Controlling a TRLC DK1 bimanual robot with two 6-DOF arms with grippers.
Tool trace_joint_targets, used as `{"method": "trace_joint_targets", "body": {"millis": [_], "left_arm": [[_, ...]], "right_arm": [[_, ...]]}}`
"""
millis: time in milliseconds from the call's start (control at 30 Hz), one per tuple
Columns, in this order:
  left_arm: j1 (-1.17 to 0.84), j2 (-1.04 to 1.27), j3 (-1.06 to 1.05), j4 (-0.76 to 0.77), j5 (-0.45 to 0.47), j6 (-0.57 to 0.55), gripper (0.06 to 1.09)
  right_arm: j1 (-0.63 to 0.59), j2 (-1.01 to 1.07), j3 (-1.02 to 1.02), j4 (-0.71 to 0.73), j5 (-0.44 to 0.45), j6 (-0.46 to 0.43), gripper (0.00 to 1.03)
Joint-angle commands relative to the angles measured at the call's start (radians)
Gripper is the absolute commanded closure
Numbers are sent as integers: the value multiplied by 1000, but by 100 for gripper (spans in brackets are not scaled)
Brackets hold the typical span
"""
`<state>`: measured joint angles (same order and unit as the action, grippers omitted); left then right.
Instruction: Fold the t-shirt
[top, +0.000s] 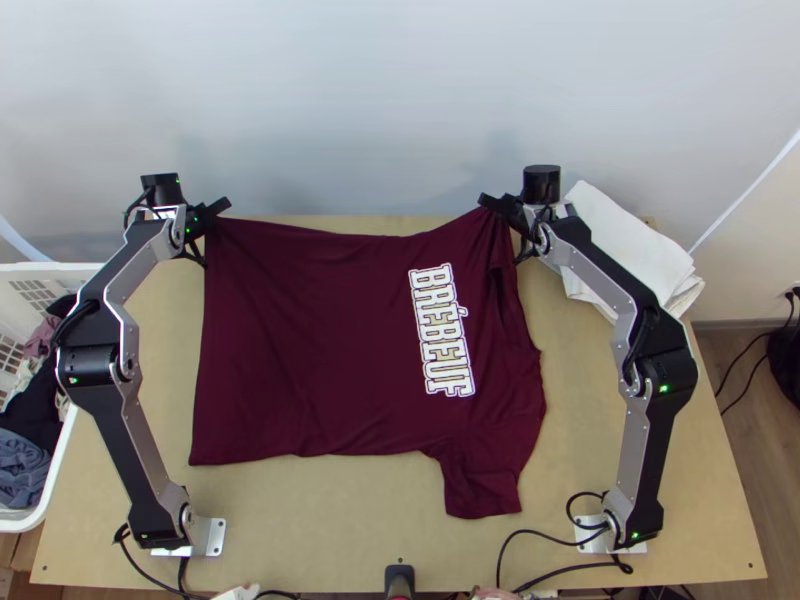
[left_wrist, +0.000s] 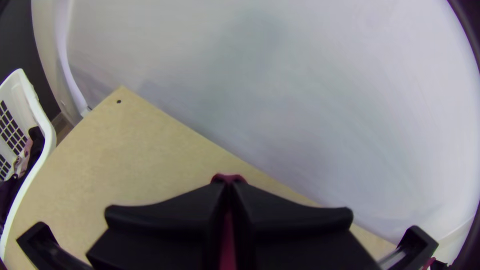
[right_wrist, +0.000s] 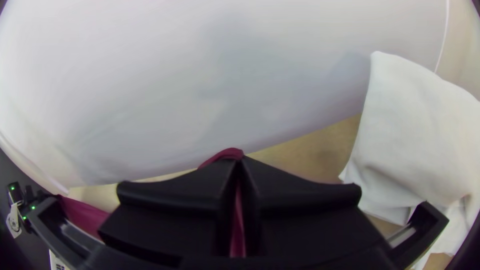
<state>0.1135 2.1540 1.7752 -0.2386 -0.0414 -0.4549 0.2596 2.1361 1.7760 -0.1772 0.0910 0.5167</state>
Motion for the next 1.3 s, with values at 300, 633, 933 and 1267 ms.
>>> {"method": "trace_joint_targets", "body": {"millis": [300,633,933,1267], "left_arm": [[34,-105,93,-128,26,27,16],[103,-230,75,-214,138,55,16],[172,-201,29,-307,439,-68,16],[224,-530,-158,-372,433,199,16]], "right_arm": [[49,-177,-27,16,56,-32,15],[79,-544,-214,-219,72,8,15],[70,-834,-461,-265,56,-24,16],[-42,-979,-659,-792,-80,46,11]]}}
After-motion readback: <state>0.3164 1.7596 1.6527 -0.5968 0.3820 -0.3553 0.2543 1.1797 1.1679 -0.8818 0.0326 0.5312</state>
